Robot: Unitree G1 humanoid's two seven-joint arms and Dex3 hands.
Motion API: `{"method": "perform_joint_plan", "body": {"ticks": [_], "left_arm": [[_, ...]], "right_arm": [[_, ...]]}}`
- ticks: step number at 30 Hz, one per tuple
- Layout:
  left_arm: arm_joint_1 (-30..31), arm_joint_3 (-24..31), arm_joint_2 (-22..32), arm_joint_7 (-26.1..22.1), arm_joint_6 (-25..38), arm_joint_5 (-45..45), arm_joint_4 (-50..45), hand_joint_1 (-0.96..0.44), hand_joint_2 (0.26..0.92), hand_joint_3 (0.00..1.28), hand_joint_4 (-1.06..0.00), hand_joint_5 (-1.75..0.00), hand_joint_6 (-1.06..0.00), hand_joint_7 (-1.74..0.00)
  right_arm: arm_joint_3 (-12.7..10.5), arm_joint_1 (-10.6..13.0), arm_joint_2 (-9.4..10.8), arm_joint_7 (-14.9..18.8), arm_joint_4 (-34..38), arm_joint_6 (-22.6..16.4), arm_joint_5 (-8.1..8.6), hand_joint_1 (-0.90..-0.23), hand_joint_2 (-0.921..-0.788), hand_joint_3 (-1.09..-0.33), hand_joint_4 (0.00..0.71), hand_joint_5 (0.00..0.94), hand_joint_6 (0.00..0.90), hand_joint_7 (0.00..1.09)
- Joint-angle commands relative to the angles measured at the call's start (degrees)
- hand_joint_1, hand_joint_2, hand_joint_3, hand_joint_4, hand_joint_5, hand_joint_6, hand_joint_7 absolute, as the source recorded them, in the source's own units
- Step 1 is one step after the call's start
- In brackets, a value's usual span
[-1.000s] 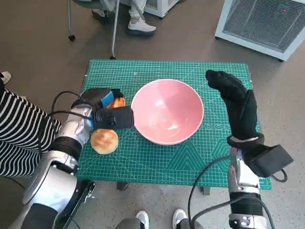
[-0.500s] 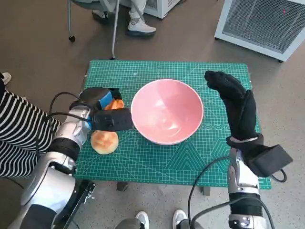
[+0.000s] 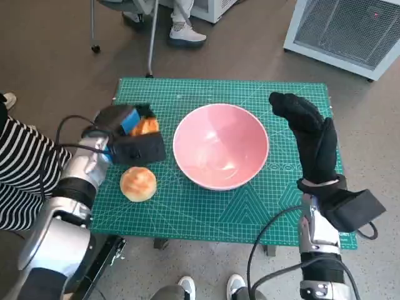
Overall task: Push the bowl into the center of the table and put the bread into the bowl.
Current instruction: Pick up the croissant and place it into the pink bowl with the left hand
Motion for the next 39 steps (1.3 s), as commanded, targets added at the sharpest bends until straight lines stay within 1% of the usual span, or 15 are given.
{"method": "perform_joint_plan", "body": {"ticks": [1,6,9,12,14,18,28,33,37,39], "left_arm": [[0.06,3.32,2.01,3.38,-4.62,-2.22,-10.83,0.00,0.920,0.03,-0.77,-1.08,-0.62,-1.16],[3.87,5.84,2.44,3.04,-5.52,-3.44,-22.78,0.00,0.920,0.04,-0.76,-1.06,-0.62,-1.20],[7.09,7.01,1.90,1.49,-4.65,-3.61,-32.92,0.00,0.920,0.04,-0.75,-1.08,-0.62,-1.19],[9.11,7.34,1.52,-0.46,-4.28,-3.51,-39.41,0.00,0.920,0.04,-0.75,-1.09,-0.62,-1.18],[10.09,7.41,1.34,-1.69,-4.22,-3.39,-42.44,0.00,0.920,0.04,-0.75,-1.09,-0.62,-1.18],[11.04,6.87,0.66,-3.93,-4.79,-2.88,-45.05,0.00,0.920,0.03,-0.76,-1.07,-0.63,-1.16],[10.69,3.06,-3.47,-7.22,-8.63,-1.05,-40.87,0.00,0.920,0.04,-0.77,-1.06,-0.61,-1.18],[9.61,1.05,-5.36,-8.85,-9.82,-0.24,-37.38,0.00,0.921,0.07,-0.72,-1.11,-0.59,-1.22],[8.24,-0.46,-7.07,-10.30,-10.54,-0.06,-32.86,0.00,0.921,0.10,-0.67,-1.16,-0.57,-1.24],[7.62,-0.93,-7.96,-11.56,-10.58,-0.49,-30.47,0.00,0.921,0.13,-0.63,-1.20,-0.54,-1.27]], "right_arm": [[-0.03,1.32,-0.11,0.80,0.54,0.88,0.74,-0.790,-0.921,-0.796,0.221,0.005,-0.001,0.61],[0.02,1.31,-0.02,1.02,0.42,1.06,1.00,-0.790,-0.921,-0.796,0.220,0.005,-0.001,0.61],[0.02,1.28,0.10,1.25,0.50,1.17,1.34,-0.791,-0.921,-0.795,0.220,0.004,-0.001,0.61],[0.08,1.39,0.25,1.40,0.39,1.21,1.54,-0.791,-0.921,-0.793,0.219,0.004,-0.001,0.61],[0.14,1.48,0.34,1.46,0.26,1.23,1.62,-0.791,-0.921,-0.792,0.219,0.003,-0.001,0.61],[0.20,1.54,0.43,1.46,0.19,1.24,1.66,-0.792,-0.921,-0.791,0.219,0.003,-0.001,0.61],[0.10,2.16,0.09,1.68,-0.43,1.57,2.22,-0.795,-0.921,-0.790,0.218,0.003,-0.001,0.61],[0.00,2.59,-0.02,1.71,-0.73,1.70,2.48,-0.800,-0.921,-0.790,0.219,0.003,-0.001,0.61],[-0.09,3.00,-0.05,1.63,-1.20,1.96,2.55,-0.804,-0.921,-0.782,0.221,0.003,-0.001,0.61],[-0.11,3.25,-0.08,1.50,-1.58,2.14,2.50,-0.807,-0.921,-0.778,0.222,0.004,-0.001,0.61]]}}
